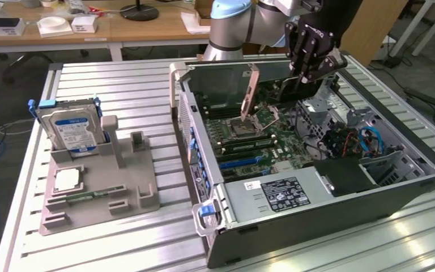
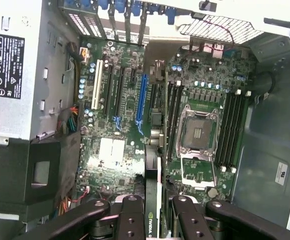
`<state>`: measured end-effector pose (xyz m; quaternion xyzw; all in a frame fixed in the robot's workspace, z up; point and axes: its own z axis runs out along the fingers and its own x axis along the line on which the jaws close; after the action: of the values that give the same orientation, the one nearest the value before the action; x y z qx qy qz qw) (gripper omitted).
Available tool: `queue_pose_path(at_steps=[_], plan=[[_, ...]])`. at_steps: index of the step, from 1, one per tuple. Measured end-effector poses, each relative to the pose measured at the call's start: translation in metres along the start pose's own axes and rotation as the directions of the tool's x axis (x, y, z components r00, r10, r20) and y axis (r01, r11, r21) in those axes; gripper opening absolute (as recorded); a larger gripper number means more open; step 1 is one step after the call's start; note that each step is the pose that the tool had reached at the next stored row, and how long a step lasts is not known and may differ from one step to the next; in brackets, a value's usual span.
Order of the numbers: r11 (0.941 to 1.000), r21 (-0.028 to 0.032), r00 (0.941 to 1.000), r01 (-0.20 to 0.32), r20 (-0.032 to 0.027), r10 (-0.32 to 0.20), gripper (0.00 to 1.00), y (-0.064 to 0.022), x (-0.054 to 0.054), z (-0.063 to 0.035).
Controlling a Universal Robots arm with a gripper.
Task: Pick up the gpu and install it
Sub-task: 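Insert the gpu into the slot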
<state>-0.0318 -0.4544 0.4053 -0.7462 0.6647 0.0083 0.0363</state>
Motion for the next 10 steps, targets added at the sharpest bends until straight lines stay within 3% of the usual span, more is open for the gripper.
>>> queue_pose_path(at_steps=[10], plan=[[0.9981,0.0039,0.9981,-0.062,-0.0024,0.062,0.26,0.0026,-0.0001,0.003]])
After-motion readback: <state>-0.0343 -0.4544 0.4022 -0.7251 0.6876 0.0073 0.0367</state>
